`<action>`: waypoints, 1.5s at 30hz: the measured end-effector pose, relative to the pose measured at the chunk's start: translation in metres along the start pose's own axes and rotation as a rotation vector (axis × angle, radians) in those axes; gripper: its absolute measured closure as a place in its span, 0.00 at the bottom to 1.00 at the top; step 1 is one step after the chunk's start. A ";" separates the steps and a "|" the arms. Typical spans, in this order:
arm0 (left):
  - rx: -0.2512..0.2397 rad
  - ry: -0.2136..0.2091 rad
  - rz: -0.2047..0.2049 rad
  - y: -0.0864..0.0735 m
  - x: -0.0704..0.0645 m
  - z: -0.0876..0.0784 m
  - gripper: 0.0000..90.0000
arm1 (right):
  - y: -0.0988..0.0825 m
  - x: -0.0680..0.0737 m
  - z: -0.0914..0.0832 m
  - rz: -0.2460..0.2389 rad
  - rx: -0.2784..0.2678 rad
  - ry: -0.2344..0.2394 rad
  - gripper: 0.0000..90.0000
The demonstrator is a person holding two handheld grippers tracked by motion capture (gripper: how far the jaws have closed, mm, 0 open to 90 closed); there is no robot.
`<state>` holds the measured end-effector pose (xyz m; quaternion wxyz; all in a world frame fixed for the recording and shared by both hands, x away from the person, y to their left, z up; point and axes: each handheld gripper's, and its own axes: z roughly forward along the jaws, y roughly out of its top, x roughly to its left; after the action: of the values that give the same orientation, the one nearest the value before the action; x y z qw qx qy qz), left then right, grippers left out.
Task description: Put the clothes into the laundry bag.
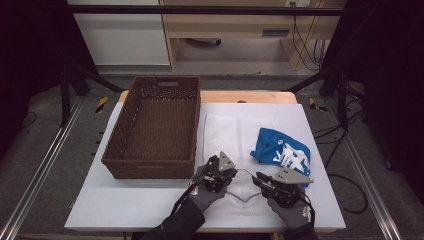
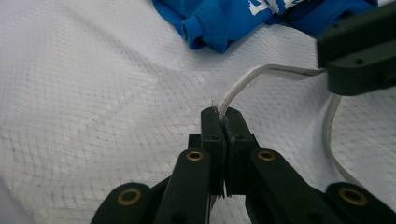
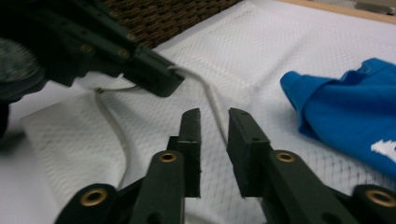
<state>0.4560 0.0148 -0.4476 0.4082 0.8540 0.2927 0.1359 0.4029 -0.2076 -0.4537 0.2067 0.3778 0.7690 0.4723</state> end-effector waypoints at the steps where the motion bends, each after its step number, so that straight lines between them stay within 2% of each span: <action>1: -0.004 0.002 -0.003 0.000 0.000 0.000 0.98 | -0.002 0.002 -0.003 0.002 0.009 0.006 0.87; 3: -0.007 -0.001 -0.010 0.001 0.001 0.000 0.98 | -0.007 0.004 -0.005 0.007 0.028 0.018 0.92; 5: -0.019 -0.009 -0.022 0.001 0.001 0.000 0.98 | -0.016 0.006 -0.004 0.010 0.075 0.033 0.96; 8: -0.032 -0.016 -0.028 0.004 0.002 -0.004 0.98 | -0.028 0.006 -0.001 0.025 0.130 0.031 0.98; 12: -0.073 -0.029 -0.053 0.011 0.003 -0.011 0.98 | -0.034 0.006 0.001 0.035 0.163 0.031 0.98; 15: -0.095 -0.028 -0.054 0.015 0.002 -0.015 0.98 | -0.038 0.006 0.004 0.021 0.182 0.021 0.98; 19: -0.119 -0.028 -0.053 0.017 0.001 -0.018 0.98 | -0.038 0.006 0.004 0.021 0.180 0.018 0.98; 22: -0.113 -0.031 -0.055 0.016 0.000 -0.017 0.98 | -0.036 0.007 0.002 0.025 0.171 0.019 0.94; 25: -0.105 -0.030 -0.052 0.013 0.000 -0.015 0.98 | -0.026 0.004 -0.008 0.040 0.099 0.028 0.88; 27: -0.102 -0.027 -0.051 0.011 0.000 -0.014 0.98 | -0.017 0.000 -0.016 0.042 0.047 0.008 0.83; 32: -0.100 -0.029 -0.052 0.008 0.000 -0.014 0.98 | 0.003 -0.021 -0.030 0.055 -0.042 -0.116 0.65; 35: -0.101 -0.030 -0.052 0.008 0.000 -0.014 0.98 | 0.012 -0.035 -0.030 0.070 -0.056 -0.208 0.53; 36: -0.102 -0.032 -0.052 0.007 0.000 -0.014 0.98 | 0.014 -0.040 -0.030 0.074 -0.060 -0.229 0.51; 38: -0.102 -0.033 -0.049 0.007 0.000 -0.014 0.98 | 0.016 -0.051 -0.027 0.091 -0.056 -0.284 0.43; 39: -0.101 -0.034 -0.048 0.007 0.000 -0.014 0.98 | 0.016 -0.057 -0.026 0.101 -0.054 -0.326 0.39; 42: -0.102 -0.033 -0.044 0.007 -0.001 -0.014 0.98 | 0.013 -0.072 -0.020 0.121 -0.019 -0.410 0.31; 45: -0.104 -0.036 -0.045 0.007 -0.001 -0.014 0.98 | 0.008 -0.084 -0.014 0.139 0.015 -0.450 0.29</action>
<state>0.4512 0.0194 -0.4338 0.4600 0.8272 0.2971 0.1262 0.4497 -0.2781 -0.4434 0.3371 0.5271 0.6793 0.3835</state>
